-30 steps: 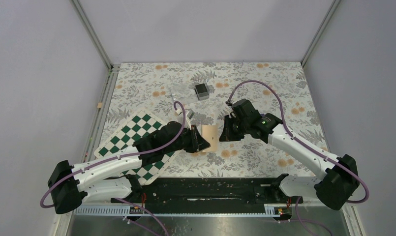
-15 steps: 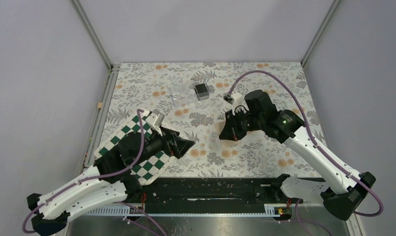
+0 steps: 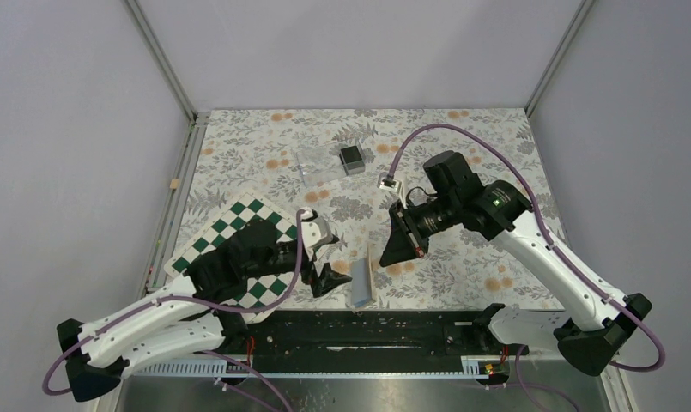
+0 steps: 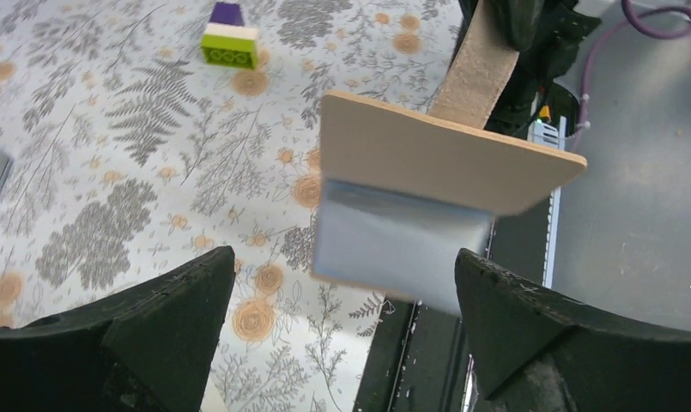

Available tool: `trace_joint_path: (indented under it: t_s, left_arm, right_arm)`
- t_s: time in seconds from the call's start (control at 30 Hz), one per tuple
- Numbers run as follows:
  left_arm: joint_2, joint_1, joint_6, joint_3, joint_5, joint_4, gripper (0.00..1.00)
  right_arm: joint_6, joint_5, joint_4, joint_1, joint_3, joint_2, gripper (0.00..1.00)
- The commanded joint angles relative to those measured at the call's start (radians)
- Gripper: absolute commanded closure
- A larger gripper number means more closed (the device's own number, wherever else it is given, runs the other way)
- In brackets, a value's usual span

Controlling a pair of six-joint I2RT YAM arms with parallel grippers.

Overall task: Put the credit cards into the card holder
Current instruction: Open the card holder.

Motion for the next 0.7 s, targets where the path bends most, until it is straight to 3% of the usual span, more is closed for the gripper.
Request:
trace_joint_path:
  t_s: [0.0, 0.17, 0.37, 0.67]
  left_arm:
    - [0.053, 0.001, 0.142, 0.026, 0.182, 0.182, 0.01]
    - [0.161, 0.0, 0.118, 0.024, 0.273, 0.365, 0.01]
    - [0.292, 0.001, 0.074, 0.065, 0.358, 0.46, 0.01]
    - [0.293, 0.001, 0.017, 0.018, 0.406, 0.639, 0.01]
  right_arm:
    - [-0.009, -0.151, -0.009, -0.002, 0.052, -0.016, 1.0]
    - [0.002, -0.2, -0.008, -0.002, 0.055, -0.013, 1.0]
    - [0.004, -0.219, -0.008, -0.001, 0.052, -0.01, 1.0]
    - [0.012, -0.247, 0.005, -0.002, 0.037, -0.011, 1.0]
